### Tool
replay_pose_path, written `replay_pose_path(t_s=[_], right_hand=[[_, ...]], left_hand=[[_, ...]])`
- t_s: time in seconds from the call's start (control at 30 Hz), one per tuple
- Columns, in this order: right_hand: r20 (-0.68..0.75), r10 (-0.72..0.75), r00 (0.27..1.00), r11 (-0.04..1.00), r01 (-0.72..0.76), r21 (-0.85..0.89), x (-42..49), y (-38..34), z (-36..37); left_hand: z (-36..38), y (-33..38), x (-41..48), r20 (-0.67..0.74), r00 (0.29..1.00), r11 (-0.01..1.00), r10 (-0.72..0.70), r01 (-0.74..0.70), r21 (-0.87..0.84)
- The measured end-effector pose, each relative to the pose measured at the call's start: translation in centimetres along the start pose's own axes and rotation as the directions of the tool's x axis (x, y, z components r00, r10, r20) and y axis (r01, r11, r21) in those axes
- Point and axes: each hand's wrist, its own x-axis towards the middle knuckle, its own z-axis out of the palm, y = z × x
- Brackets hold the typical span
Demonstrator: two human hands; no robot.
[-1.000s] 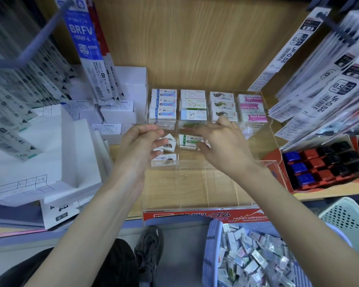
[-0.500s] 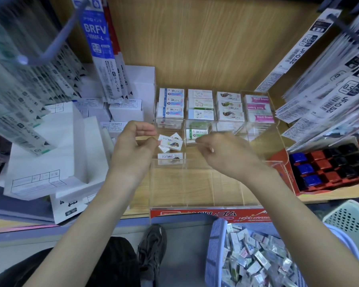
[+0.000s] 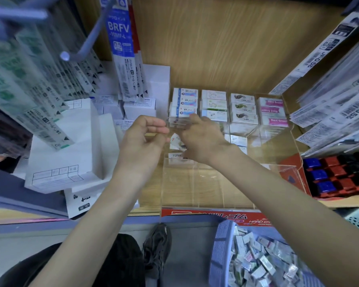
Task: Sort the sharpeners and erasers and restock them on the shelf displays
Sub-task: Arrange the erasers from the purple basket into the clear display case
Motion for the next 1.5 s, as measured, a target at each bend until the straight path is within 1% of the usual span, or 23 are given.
replay_pose_path(t_s=[0.1, 0.2, 0.3, 0.37, 0.47, 0.53, 0.6, 0.63, 0.73, 0.8, 0.83, 0.9, 0.97, 1.0, 1.07, 1.13, 1.17, 1.23, 1.3, 1.37, 1.4, 1.47, 1.5], right_hand=[[-0.016, -0.015, 1.0, 0.997, 0.016, 0.07, -0.3, 0.1, 0.1], [-0.071, 0.056, 0.996, 0.985, -0.044, 0.165, -0.3, 0.3, 0.5], [-0.204, 0.169, 0.964, 0.983, -0.151, 0.102, -0.3, 0.1, 1.1], [-0.25, 0.205, 0.946, 0.979, -0.198, 0.053, -0.4, -0.4, 1.3], [-0.357, 0.189, 0.915, 0.982, -0.184, 0.051, -0.5, -0.8, 2.0], [-0.39, 0.194, 0.9, 0.981, -0.178, 0.078, -0.5, -0.9, 2.2], [-0.398, 0.199, 0.895, 0.98, -0.187, 0.07, -0.3, -0.8, 1.9], [-0.372, 0.193, 0.908, 0.981, -0.185, 0.056, -0.3, -0.6, 1.7], [-0.153, 0.108, 0.982, 0.994, -0.111, -0.013, -0.5, 0.0, 1.0], [-0.103, 0.063, 0.993, 0.998, -0.064, -0.008, -0.6, 0.6, 0.8], [-0.118, 0.043, 0.992, 0.998, -0.038, 0.045, -0.8, 0.8, 0.7], [-0.14, 0.032, 0.99, 0.95, 0.013, 0.31, -1.7, 1.5, 0.6], [-0.207, 0.085, 0.975, 0.807, 0.055, 0.588, -4.5, 2.3, 0.0], [-0.236, 0.154, 0.959, 0.72, 0.055, 0.692, -6.5, 2.7, -0.3], [-0.219, 0.298, 0.929, 0.527, 0.031, 0.849, -11.7, 3.0, -0.1], [-0.164, 0.408, 0.898, 0.377, -0.002, 0.926, -17.6, 2.8, 1.3], [-0.127, 0.453, 0.882, 0.333, -0.036, 0.942, -20.5, 2.6, 2.4], [-0.024, 0.532, 0.846, 0.268, -0.142, 0.953, -26.1, 2.2, 5.0], [0.094, 0.592, 0.8, 0.199, -0.259, 0.945, -30.9, 1.8, 7.9], [0.221, 0.603, 0.767, 0.115, -0.357, 0.927, -34.4, 1.7, 11.4], [0.279, 0.589, 0.758, 0.099, -0.411, 0.906, -35.7, 1.8, 13.4], [0.399, 0.546, 0.737, 0.073, -0.516, 0.854, -37.4, 1.9, 17.6], [0.454, 0.527, 0.718, 0.042, -0.556, 0.83, -37.9, 1.9, 19.8]], left_hand=[[-0.1, 0.0, 0.0, 0.012, 1.0, 1.0, -0.005, 0.005, -0.009], [-0.1, 0.0, 0.0, 0.013, 1.0, 1.0, -0.011, 0.011, 0.004], [0.0, 0.0, 0.0, 0.01, 1.0, 1.0, -0.017, 0.017, 0.011], [0.1, 0.1, 0.0, 0.011, 1.0, 1.0, -0.02, 0.02, 0.014], [0.2, 0.2, -0.1, 0.02, 1.0, 1.0, -0.02, 0.02, 0.024], [0.2, 0.2, 0.0, 0.02, 1.0, 1.0, -0.021, 0.021, 0.02], [0.1, 0.2, 0.0, 0.017, 1.0, 1.0, -0.02, 0.02, 0.021], [0.1, 0.2, 0.0, 0.017, 1.0, 1.0, -0.017, 0.016, 0.023], [0.1, 0.1, 0.0, 0.018, 1.0, 1.0, -0.013, 0.013, 0.025], [0.2, 0.1, 0.0, 0.024, 1.0, 0.999, -0.017, 0.016, 0.032], [0.3, 0.1, 0.0, 0.029, 0.999, 0.999, -0.018, 0.017, 0.035], [0.5, 0.3, -0.1, 0.049, 0.999, 0.999, -0.02, 0.019, 0.036], [1.2, 0.5, -0.4, 0.093, 0.995, 0.999, -0.029, 0.026, 0.034], [1.7, 0.5, -0.6, 0.125, 0.991, 0.999, -0.036, 0.031, 0.038], [3.3, 0.5, -1.9, 0.213, 0.976, 0.998, -0.036, 0.025, 0.057], [5.4, 0.5, -4.0, 0.346, 0.938, 0.996, 0.028, -0.055, 0.067], [6.6, 0.3, -5.3, 0.431, 0.9, 0.992, 0.066, -0.108, 0.073], [9.1, -0.1, -8.4, 0.614, 0.783, 0.973, 0.101, -0.207, 0.103], [11.8, -1.6, -11.3, 0.75, 0.655, 0.941, 0.089, -0.301, 0.151], [14.4, -4.5, -13.4, 0.832, 0.555, 0.905, 0.024, -0.366, 0.218], [15.7, -6.1, -14.0, 0.859, 0.511, 0.889, -0.03, -0.379, 0.257], [18.3, -9.7, -14.6, 0.881, 0.442, 0.862, -0.17, -0.367, 0.35], [19.5, -11.6, -14.6, 0.874, 0.425, 0.849, -0.235, -0.349, 0.397]])
